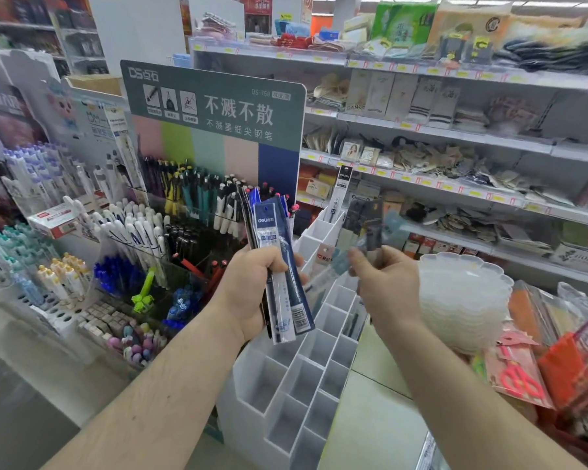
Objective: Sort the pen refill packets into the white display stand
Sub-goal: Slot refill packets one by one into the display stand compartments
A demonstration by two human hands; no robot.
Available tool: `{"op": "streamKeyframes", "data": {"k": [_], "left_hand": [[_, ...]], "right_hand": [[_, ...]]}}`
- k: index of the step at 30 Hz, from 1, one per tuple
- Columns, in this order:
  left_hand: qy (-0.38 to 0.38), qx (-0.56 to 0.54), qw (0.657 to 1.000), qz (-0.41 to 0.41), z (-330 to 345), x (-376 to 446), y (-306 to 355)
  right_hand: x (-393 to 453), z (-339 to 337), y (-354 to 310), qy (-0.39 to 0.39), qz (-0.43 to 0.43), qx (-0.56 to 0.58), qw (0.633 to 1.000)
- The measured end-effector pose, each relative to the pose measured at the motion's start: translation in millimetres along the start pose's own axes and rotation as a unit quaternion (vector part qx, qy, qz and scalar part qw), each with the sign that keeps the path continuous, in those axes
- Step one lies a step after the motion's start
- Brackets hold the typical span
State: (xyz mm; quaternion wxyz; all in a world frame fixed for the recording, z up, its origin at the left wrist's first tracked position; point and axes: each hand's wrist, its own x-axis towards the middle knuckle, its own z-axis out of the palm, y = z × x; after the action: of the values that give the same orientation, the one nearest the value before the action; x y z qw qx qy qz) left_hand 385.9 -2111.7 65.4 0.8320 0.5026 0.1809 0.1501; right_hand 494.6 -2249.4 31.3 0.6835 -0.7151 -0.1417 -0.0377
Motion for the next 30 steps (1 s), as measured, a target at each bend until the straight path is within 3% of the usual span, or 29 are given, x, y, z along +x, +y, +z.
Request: {"op": "streamKeyframes", "data": {"k": [6,9,14,17,24,30], "left_hand": [[-0.012,-0.007,1.000,0.016,3,-5,1],[-0.017,-0.008,1.000,0.016,3,-6,1],[-0.012,-0.005,1.000,0.009,3,-4,0],[-0.016,0.013,1.000,0.019,4,-4,0],[-0.018,0.036,0.999,0.033,3,-4,-2],[-0.023,0.058,0.997,0.043,1,-3,-3]], "right_hand": [[-5,25,35,-0.125,0.055,-0.205,0.969],[-10,23,34,-0.148,0.070,-0.221,0.961],[3,5,23,-0.045,0.121,-0.072,0.989],[26,-7,14,0.031,0.168,0.026,0.985],[81,-3,22,0.105,0.141,0.041,0.984],[105,13,22,0.106,0.127,0.004,0.986]]}}
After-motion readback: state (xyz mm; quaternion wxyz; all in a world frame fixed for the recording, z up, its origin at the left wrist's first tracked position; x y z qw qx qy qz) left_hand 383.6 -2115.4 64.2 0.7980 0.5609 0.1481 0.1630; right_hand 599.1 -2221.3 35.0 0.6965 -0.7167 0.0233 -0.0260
